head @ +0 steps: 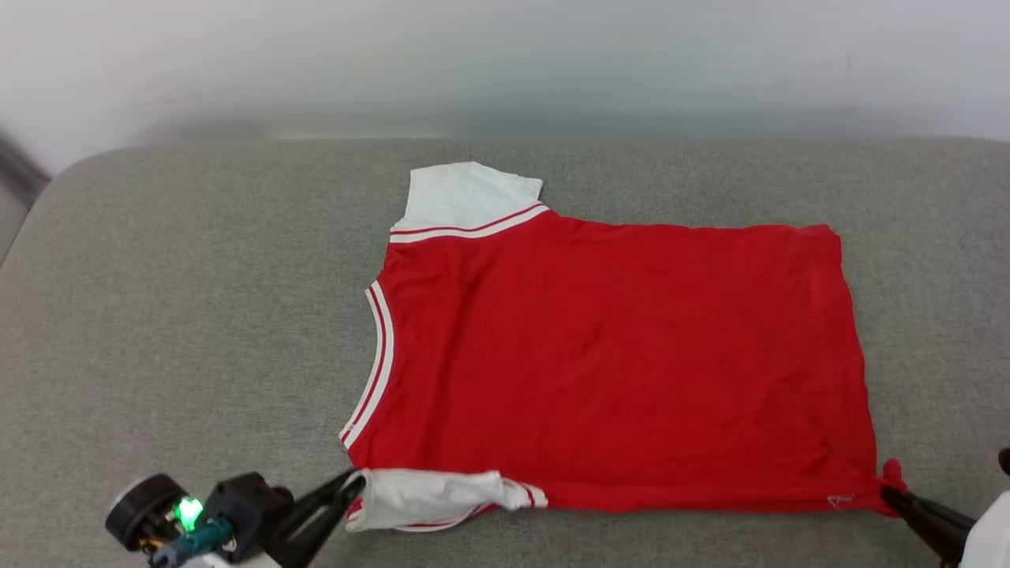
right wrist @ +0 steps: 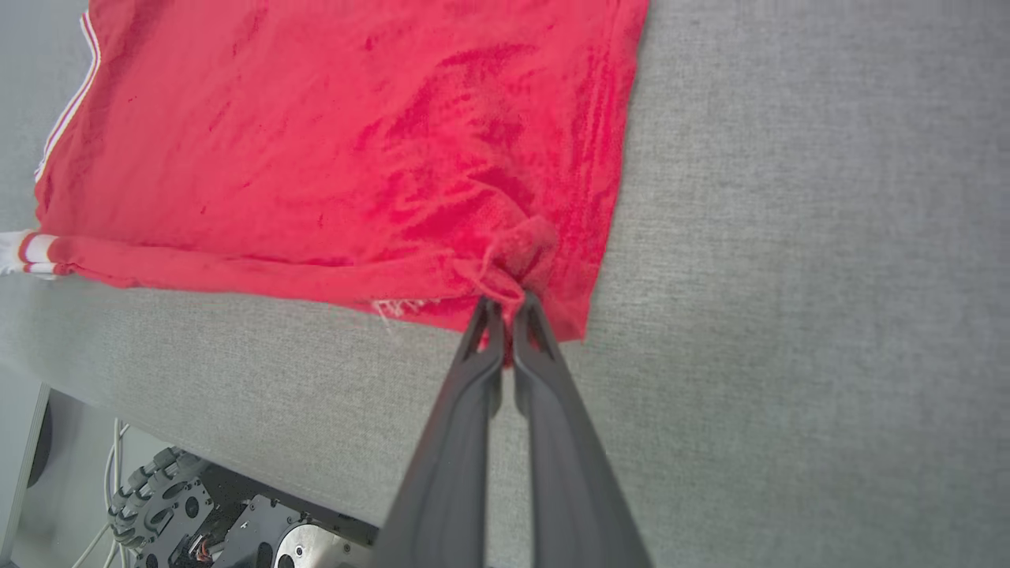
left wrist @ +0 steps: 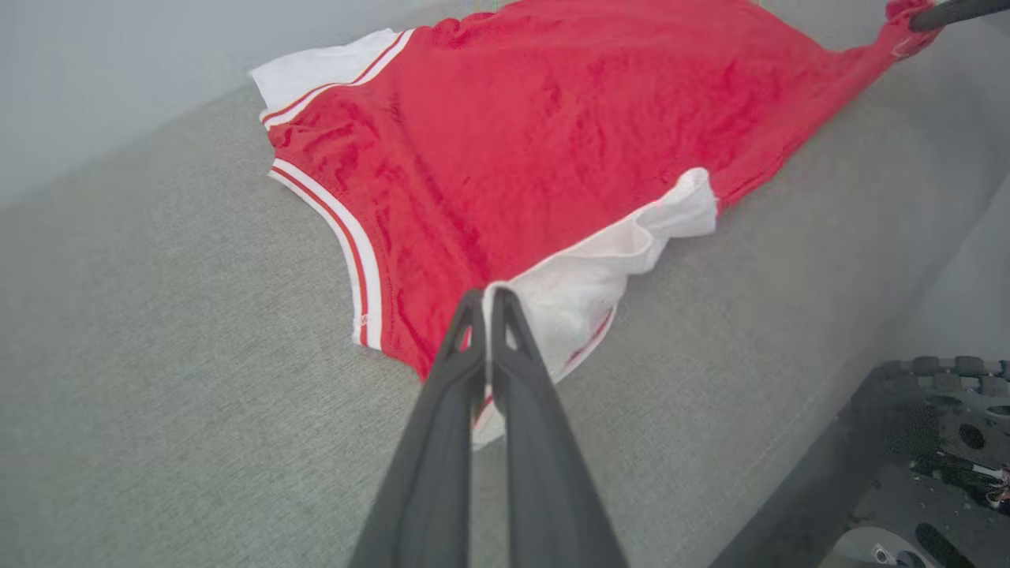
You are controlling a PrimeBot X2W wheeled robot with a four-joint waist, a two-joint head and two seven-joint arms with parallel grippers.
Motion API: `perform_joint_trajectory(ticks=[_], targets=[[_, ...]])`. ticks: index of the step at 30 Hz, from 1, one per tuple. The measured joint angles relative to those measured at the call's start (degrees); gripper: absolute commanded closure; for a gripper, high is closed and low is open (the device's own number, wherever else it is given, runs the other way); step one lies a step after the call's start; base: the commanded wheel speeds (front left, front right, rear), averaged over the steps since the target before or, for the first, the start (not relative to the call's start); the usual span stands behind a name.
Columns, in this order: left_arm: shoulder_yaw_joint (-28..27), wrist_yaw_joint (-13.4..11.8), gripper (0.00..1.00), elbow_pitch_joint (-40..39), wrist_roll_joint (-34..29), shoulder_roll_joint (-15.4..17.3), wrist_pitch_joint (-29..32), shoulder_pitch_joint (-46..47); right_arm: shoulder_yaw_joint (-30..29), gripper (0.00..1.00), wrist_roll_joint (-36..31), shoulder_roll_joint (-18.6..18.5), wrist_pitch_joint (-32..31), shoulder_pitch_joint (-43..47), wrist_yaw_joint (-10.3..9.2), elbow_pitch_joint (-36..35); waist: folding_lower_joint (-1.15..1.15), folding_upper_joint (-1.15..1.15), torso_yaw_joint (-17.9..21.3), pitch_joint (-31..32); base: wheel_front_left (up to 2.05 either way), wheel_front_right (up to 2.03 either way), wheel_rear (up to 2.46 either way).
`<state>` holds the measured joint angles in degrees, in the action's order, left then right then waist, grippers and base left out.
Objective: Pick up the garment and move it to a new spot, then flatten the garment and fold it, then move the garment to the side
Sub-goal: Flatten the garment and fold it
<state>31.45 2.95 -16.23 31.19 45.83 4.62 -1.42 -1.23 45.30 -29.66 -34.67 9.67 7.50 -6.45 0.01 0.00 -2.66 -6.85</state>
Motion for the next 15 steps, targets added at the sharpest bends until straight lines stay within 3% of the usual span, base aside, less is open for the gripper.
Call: perform_joint_trajectory(ticks=[15], targets=[[-0.7,2.1,1.0,8.5,-2.3,-2.8,0.1,15.2,0.4,1.0,-5.7,2.3,-4.8,-12.4,0.0,0.3,0.01,0.0,1.1,-7.7,0.0,0.0,0.0]])
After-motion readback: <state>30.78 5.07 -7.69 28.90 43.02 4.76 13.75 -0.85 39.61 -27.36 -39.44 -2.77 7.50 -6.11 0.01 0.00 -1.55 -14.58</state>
